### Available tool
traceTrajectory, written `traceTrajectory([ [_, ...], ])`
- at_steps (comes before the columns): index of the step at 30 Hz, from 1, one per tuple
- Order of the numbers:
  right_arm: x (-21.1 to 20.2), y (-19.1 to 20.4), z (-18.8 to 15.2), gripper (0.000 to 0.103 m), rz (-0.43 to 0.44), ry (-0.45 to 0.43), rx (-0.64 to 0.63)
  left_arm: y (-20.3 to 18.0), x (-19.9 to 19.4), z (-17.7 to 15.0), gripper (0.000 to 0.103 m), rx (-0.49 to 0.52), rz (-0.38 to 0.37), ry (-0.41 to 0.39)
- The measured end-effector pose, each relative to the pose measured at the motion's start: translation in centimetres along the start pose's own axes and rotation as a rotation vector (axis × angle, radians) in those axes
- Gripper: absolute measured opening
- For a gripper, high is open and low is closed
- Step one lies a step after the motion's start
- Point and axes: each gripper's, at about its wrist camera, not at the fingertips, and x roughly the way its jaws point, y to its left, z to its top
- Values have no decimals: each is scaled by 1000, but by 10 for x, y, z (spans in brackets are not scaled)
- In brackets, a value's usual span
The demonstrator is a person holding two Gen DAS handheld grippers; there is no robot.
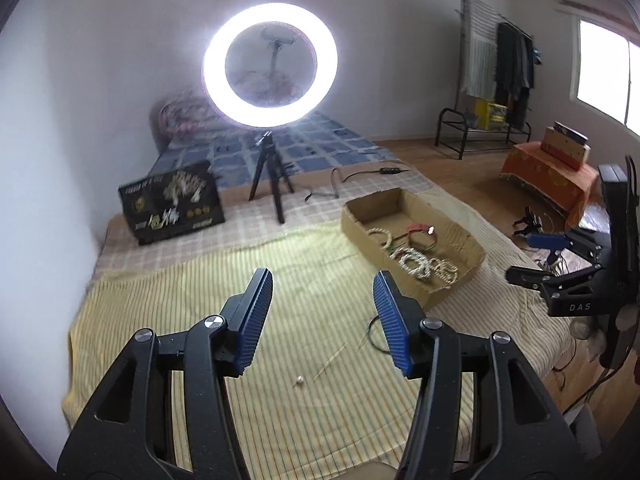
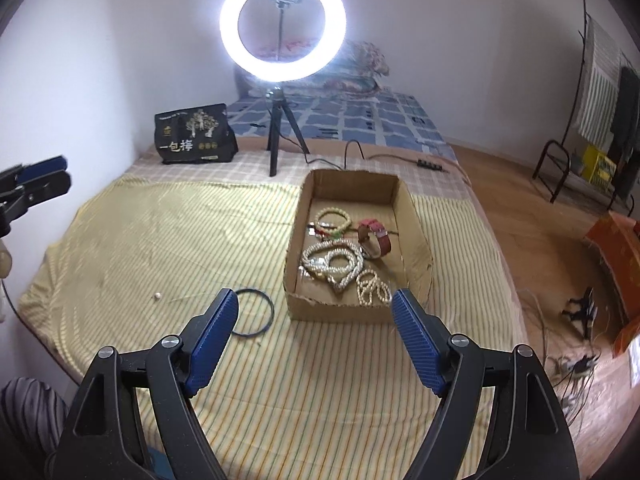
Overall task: Organize jewelry
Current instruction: 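Withdraw both grippers from box and move toward pearl earring and blue bangle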
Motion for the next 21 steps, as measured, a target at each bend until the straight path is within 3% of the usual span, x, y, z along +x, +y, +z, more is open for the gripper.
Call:
traceTrajectory([
  [6, 17, 3, -21, 79, -26, 79, -52, 34, 14, -34, 54, -75, 36, 72],
  [17, 38, 33, -44, 79, 160, 94, -155, 57, 53, -84, 53, -129, 8, 210],
  [21, 54, 47, -43, 79, 175, 126, -214, 53, 70, -94, 44, -114, -28, 259],
])
